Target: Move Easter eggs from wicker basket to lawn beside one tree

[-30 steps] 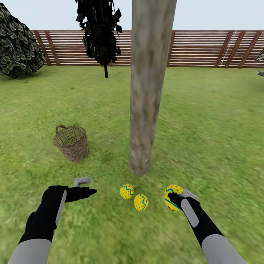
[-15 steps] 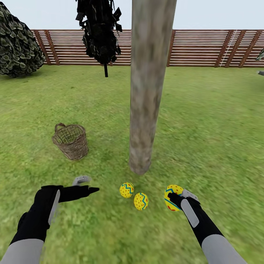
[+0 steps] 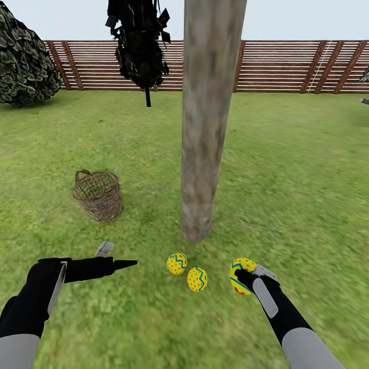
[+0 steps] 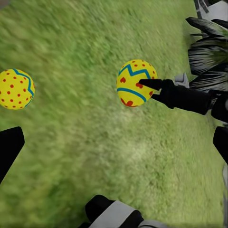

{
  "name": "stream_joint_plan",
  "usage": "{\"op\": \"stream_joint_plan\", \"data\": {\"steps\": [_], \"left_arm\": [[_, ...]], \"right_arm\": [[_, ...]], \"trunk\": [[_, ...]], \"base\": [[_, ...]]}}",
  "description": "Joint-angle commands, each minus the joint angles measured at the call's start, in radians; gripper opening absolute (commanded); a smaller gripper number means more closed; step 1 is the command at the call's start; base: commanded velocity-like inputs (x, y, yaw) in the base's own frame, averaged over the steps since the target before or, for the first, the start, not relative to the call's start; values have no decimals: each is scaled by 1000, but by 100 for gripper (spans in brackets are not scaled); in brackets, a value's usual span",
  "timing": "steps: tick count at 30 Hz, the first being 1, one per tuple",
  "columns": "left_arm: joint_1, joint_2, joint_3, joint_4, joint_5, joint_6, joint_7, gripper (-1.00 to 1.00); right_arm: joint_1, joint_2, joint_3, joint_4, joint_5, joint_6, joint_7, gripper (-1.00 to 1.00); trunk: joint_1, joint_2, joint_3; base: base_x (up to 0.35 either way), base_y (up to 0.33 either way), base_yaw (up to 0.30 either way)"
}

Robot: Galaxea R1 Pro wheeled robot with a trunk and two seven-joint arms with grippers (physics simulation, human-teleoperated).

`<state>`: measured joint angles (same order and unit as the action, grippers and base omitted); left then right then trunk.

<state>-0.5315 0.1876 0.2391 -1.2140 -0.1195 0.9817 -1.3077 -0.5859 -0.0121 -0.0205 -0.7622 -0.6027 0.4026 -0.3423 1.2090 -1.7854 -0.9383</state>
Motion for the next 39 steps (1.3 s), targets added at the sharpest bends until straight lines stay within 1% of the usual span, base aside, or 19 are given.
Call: {"op": "stream_joint_plan", "data": {"steps": [1, 5, 7, 9, 10, 14, 18, 20, 23, 24, 29, 33, 39], "left_arm": [[-1, 0, 2, -1, -10, 10, -10, 100], [-1, 0, 2, -1, -9, 11, -20, 100], [-1, 0, 2, -1, -14, 11, -64, 100], [-1, 0, 2, -1, -20, 11, -91, 100], [0, 0, 2, -1, -18, 11, -98, 100], [1, 0, 2, -1, -14, 11, -111, 100], [1, 5, 2, -1, -15, 10, -166, 100], [1, 11, 2, -1, -15, 11, -181, 100], [1, 13, 2, -1, -14, 11, -185, 100], [1, 14, 2, -1, -14, 11, -186, 100], [1, 15, 2, -1, -14, 11, -188, 100], [2, 15, 2, -1, -14, 12, -188, 100], [4, 14, 2, -1, -13, 12, -188, 100]], "right_arm": [[0, 0, 1, -2, -10, -1, -7, -100], [0, 0, 2, -2, -11, -6, -6, -100], [0, 0, 2, -2, -11, -7, -6, -100], [0, 0, 2, -2, -11, -7, -6, -100], [0, 0, 2, -2, -11, -8, -6, -100], [0, 0, 2, -2, -11, -8, -6, -100], [0, 0, 2, -3, -11, -7, -6, -100], [-1, 8, 10, -4, -11, -4, -10, -100], [-4, 31, 33, -5, -10, 2, -16, -100], [-5, 34, 36, -4, -10, 3, -16, -100], [-6, 40, 39, -3, -12, 7, -15, -100], [-6, 41, 39, -2, -13, 27, -15, -100], [-6, 41, 39, 0, -11, 30, -15, -100]], "trunk": [[4, -8, -4], [19, -36, -17], [27, -50, -23], [27, -50, -23], [27, -50, -23], [42, -78, -35], [58, -106, -48], [65, -120, -54], [77, -141, -64], [81, -148, -67], [100, -183, -82], [115, -211, -95], [138, -253, -114]], "base": [[0, 0, 0], [0, 0, 0], [0, 0, 0], [0, 0, 0], [0, 0, 0], [0, 0, 0], [0, 0, 0], [0, 0, 0], [0, 0, 0], [0, 0, 0], [0, 0, 0], [0, 0, 0], [0, 0, 0]]}}
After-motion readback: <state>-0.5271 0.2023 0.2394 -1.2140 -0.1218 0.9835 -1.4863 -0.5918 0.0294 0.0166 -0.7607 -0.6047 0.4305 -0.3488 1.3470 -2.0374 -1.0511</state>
